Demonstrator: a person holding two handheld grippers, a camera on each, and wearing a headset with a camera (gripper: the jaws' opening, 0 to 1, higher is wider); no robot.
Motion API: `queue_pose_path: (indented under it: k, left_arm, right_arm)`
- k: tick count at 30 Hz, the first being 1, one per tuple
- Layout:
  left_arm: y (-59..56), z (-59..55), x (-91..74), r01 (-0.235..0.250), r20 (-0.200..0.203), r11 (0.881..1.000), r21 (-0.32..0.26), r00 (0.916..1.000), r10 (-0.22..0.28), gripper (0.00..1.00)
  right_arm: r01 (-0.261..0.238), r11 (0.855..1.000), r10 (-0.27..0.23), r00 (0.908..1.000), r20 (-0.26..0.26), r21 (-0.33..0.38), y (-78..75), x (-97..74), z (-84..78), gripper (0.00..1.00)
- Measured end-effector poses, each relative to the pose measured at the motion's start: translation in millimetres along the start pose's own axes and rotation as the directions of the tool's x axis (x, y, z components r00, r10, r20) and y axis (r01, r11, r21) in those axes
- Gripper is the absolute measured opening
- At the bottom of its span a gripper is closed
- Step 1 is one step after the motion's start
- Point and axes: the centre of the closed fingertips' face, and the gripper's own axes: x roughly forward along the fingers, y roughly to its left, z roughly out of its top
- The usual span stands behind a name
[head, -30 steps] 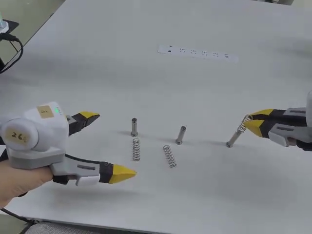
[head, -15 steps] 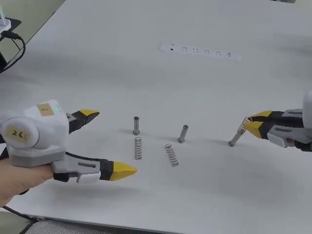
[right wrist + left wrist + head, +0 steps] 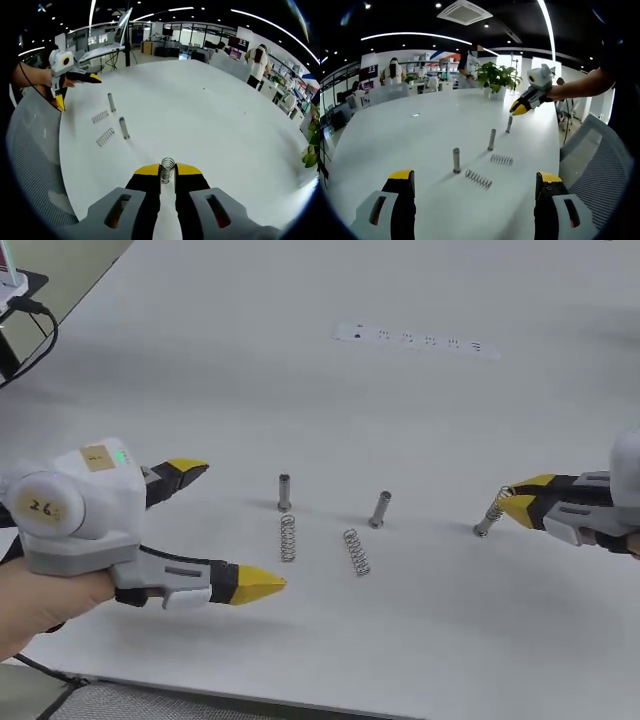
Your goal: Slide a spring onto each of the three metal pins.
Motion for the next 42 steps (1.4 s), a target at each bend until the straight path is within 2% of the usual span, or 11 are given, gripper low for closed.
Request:
queue_pose_path:
  k: [7, 16, 18, 24, 30, 42]
  left_arm:
    - [2.8, 1.0, -2.5, -0.014, 0.007, 1.000, -0.004, 0.9999, 0.014, 0.98]
    - [5.8, 3.5, -3.8, -0.020, 0.009, 1.000, -0.004, 0.9998, 0.020, 0.98]
    - [6.0, 2.7, -3.8, -0.022, 0.003, 1.000, 0.003, 0.9998, 0.022, 0.98]
    - [4.1, 4.0, -2.1, -0.015, 0.006, 1.000, 0.001, 0.9999, 0.015, 0.98]
    - [2.8, 4.6, -2.3, -0.012, 0.006, 1.000, 0.003, 0.9999, 0.012, 0.98]
    - [-0.2, 3.5, -5.0, -0.007, 0.007, 1.000, 0.001, 1.0000, 0.007, 0.98]
  right_arm:
    - [0.005, 1.000, -0.005, 0.9999, -0.014, 0.025, -0.7, 6.2, -8.6, 0.07]
    - [-0.006, 1.000, 0.007, 0.9974, -0.072, 0.020, 5.3, 18.0, -24.7, 0.07]
    - [-0.007, 1.000, 0.008, 0.9983, -0.057, 0.022, 5.4, 18.0, -21.8, 0.07]
    - [-0.012, 0.999, 0.015, 0.9976, -0.067, 0.047, 4.8, 20.1, -22.6, 0.08]
    - [-0.011, 0.999, 0.014, 0.9967, -0.080, 0.037, 7.0, 19.8, -22.1, 0.08]
    - [-0.016, 1.000, 0.018, 0.9971, -0.074, 0.022, 7.9, 18.2, -22.1, 0.08]
